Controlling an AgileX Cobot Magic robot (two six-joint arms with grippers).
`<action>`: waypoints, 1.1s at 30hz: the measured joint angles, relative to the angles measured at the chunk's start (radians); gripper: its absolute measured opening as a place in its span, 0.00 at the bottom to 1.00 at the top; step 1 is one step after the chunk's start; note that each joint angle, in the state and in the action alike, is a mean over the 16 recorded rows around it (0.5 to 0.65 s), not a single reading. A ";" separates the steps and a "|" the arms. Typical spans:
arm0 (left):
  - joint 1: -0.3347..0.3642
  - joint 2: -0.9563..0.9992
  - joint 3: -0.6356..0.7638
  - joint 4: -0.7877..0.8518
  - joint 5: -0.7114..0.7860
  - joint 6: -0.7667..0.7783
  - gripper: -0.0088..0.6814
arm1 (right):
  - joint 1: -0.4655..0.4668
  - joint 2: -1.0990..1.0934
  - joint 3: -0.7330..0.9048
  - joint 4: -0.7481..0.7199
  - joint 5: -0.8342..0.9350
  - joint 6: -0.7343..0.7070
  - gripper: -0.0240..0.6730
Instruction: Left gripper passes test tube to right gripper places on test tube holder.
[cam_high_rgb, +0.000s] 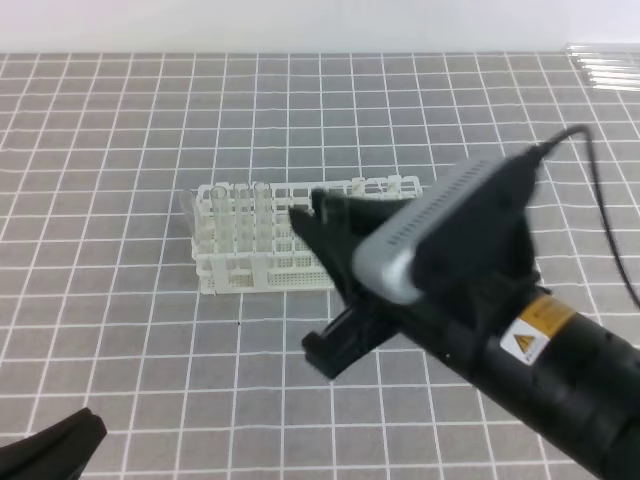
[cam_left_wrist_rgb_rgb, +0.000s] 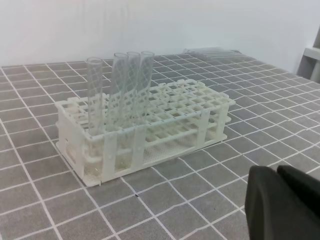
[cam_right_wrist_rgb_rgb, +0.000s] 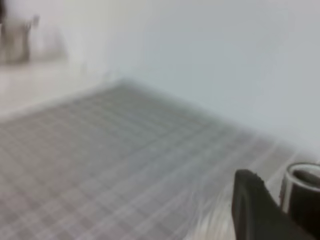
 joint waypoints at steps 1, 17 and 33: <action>0.000 0.000 0.000 0.000 0.000 0.000 0.01 | -0.008 0.005 0.009 -0.031 -0.038 0.027 0.16; 0.001 0.003 0.005 -0.001 0.066 0.002 0.01 | -0.203 0.255 -0.054 -0.389 -0.383 0.397 0.16; 0.001 0.003 0.004 -0.001 0.078 0.002 0.01 | -0.227 0.526 -0.324 -0.348 -0.255 0.334 0.16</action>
